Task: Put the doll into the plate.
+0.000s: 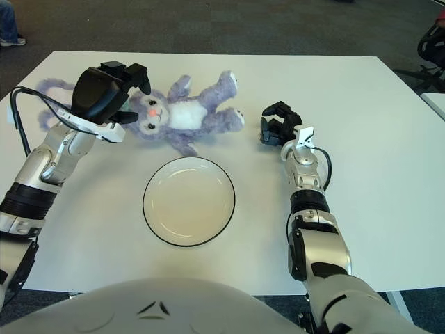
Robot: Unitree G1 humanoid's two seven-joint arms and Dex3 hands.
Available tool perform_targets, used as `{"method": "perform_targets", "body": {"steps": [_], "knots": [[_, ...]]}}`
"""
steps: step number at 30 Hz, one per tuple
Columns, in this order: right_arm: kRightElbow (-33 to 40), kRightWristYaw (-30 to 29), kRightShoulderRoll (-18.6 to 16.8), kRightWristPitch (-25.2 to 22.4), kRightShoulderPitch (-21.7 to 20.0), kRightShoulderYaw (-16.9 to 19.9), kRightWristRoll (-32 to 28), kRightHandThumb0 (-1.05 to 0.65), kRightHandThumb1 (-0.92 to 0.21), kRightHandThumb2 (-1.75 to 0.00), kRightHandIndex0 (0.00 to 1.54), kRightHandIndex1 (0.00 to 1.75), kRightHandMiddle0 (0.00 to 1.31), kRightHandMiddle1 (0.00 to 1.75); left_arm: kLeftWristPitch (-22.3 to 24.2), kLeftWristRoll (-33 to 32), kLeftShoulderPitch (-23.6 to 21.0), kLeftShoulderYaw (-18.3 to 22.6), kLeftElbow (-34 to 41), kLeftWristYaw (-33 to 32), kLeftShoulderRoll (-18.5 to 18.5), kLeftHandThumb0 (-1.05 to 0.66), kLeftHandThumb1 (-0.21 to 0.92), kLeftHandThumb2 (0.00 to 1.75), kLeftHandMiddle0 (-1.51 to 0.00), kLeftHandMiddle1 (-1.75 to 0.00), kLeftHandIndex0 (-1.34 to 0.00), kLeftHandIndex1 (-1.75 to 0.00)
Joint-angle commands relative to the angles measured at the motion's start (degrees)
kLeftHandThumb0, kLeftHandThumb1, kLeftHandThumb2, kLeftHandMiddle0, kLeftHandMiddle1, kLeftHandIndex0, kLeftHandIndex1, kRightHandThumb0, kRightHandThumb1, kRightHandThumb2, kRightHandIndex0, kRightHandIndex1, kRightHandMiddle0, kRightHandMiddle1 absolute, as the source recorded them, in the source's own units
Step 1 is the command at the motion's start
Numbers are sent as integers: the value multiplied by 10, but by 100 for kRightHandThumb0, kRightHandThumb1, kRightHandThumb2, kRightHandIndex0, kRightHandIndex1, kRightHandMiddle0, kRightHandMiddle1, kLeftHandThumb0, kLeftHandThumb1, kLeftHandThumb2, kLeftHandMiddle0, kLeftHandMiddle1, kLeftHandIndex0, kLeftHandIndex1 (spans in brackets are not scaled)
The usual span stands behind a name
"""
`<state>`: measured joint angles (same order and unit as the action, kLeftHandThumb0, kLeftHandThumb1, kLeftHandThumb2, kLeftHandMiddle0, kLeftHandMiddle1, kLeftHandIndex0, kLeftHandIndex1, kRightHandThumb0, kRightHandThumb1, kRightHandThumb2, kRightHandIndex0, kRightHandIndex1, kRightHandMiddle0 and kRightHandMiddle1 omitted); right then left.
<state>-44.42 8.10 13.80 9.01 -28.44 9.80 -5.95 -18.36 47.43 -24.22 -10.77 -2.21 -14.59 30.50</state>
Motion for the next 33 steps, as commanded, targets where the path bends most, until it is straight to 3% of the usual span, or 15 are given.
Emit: {"method": "perform_targets", "body": {"steps": [1,3,7,22,33], "knots": [[-34,5,-3,-33,27,-5,5,-1,-26,-135,66,175,48,161,4,-17,10,14,15,-5,-10,0,-3,168,-84,-175,-73,-164],[-35,6,-3,-33,26,-5,5,-1,-27,-134,66,175,47,162,6,-21,12,17,20,-2,-12,0,6,160,-72,-175,-67,-170],[-35,6,-2,-33,26,-6,6,-1,-27,-134,66,175,45,164,11,-26,18,21,37,6,-15,0,13,153,-65,-175,-62,-174],[-36,5,0,-31,27,-10,10,-1,-31,-130,64,175,44,162,14,-40,26,34,62,2,-30,-1,17,149,-61,-175,-59,-175],[-33,3,1,-33,29,-13,13,-1,-32,-128,63,175,44,162,33,-53,36,39,81,44,-31,-1,21,145,-58,-175,-56,-175]]}}
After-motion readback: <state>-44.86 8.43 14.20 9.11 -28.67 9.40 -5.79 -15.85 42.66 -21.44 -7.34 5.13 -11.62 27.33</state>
